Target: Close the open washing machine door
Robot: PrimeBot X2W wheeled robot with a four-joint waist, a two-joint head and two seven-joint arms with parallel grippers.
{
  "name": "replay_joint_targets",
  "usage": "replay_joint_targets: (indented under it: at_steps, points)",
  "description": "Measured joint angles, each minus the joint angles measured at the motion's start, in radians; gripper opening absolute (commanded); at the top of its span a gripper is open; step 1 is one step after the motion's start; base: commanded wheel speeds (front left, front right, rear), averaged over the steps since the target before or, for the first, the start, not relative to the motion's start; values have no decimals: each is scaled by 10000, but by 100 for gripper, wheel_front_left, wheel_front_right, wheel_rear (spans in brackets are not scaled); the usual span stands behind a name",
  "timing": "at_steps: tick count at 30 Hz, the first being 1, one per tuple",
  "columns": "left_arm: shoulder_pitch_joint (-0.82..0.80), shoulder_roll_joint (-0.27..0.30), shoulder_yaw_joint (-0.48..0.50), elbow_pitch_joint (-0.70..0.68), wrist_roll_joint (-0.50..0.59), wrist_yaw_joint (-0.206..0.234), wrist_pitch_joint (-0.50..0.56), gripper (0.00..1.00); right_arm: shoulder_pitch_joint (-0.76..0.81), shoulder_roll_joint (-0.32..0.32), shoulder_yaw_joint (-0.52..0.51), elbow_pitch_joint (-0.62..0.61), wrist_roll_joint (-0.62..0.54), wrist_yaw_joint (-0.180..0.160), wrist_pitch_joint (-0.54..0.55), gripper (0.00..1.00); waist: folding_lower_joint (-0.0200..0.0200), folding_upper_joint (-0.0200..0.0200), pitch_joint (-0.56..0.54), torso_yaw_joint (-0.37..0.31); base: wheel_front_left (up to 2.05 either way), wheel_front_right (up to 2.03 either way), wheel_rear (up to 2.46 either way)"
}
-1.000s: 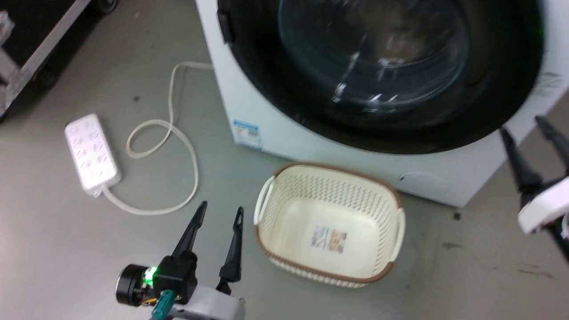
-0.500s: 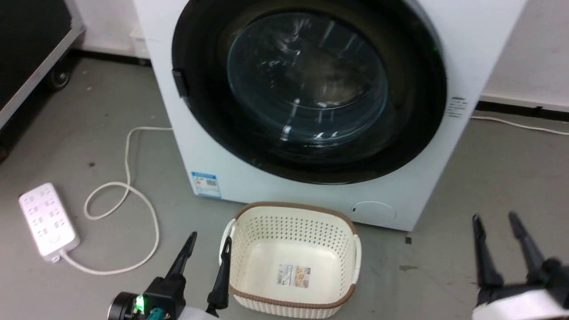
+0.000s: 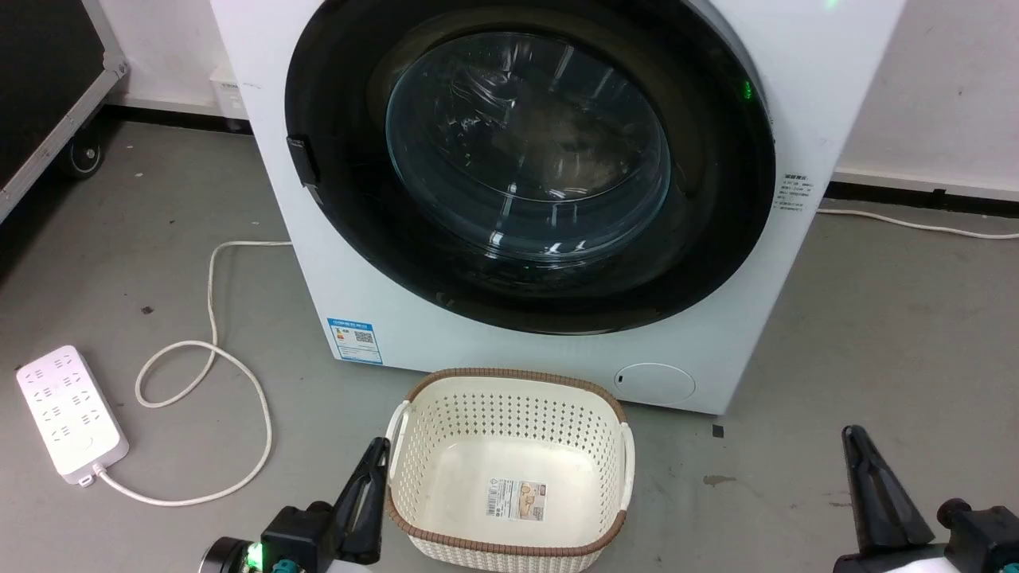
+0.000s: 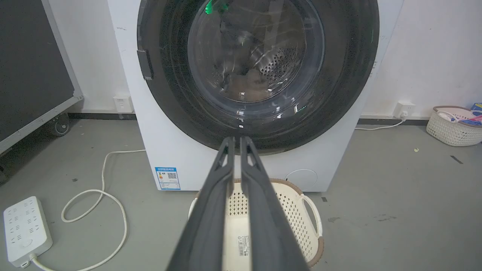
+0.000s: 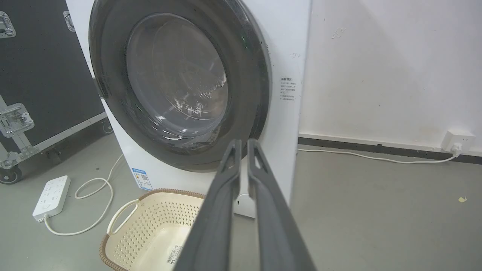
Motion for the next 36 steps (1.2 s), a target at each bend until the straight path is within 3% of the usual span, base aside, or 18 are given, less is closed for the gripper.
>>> replay_joint_targets:
  at_steps: [36]
  points:
    - [-7,-35,372,-416,203,180,746,0,-138,58,171,-102,-339,0,767,0,0,0,66,-185,0,0,0]
